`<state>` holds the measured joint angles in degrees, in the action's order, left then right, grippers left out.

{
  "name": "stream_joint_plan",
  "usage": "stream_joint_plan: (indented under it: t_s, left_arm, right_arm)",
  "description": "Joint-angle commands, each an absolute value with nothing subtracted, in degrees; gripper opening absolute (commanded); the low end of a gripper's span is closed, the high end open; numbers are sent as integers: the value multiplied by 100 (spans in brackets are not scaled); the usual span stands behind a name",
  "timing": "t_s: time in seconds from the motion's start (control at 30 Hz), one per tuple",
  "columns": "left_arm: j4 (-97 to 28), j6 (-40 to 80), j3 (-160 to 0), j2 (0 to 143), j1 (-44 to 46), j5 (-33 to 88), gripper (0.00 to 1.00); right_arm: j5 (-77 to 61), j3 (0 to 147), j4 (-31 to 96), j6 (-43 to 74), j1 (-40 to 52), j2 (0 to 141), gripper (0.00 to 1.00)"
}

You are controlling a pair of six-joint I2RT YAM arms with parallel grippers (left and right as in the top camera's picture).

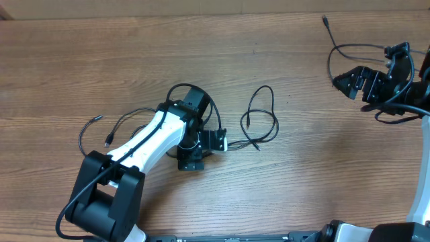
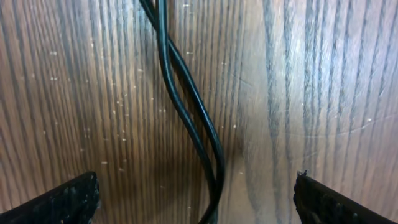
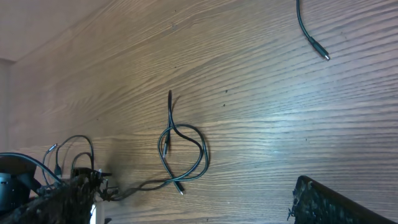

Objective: Untangle cables
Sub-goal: 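Lower the left gripper toward the looped black cable at center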

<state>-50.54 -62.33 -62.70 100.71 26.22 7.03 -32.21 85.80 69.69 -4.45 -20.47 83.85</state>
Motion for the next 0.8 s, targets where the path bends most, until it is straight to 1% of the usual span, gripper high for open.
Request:
stream_joint_plan:
  t_s: [0.0,0.1,0.27,0.4,0.5,0.6,0.7,0.77]
  left_arm:
    - [-4991,-6694,-6195,10099,2464,707,100]
    - [-4888,-6687,-6195,10099,2316,760,100]
    - [-4871,-6685,-6195,10099,2167,1221,100]
    - [-4775,-6692,-6195,10099,2165,1007,100]
    - [-4635,-6838,-6195,10099,2161,727,96]
    - [-4429,-7074,-6195,10099,2121,694,96]
    - [-4204,-7142,-6195,10099,2049,683,100]
    - [-4191,-7142,-6195,10099,1986,692,100]
  right_arm:
    - [-3267,8584,6952,-429,-2021,8315,100]
    - [-3267,8584,6952,-429,-2021,8315,100]
    - [-3267,8584,6952,-429,-2021,8315,100]
    - [-3267,8584,6952,-429,-2021,8315,100]
    - [-3267,8584,6952,-429,-2021,8315,100]
    - [-3267,8584,6952,-429,-2021,8315,100]
    - [-3267,8584,6952,-429,-2021,8315,100]
    - [-3267,8584,6952,-429,-2021,8315,100]
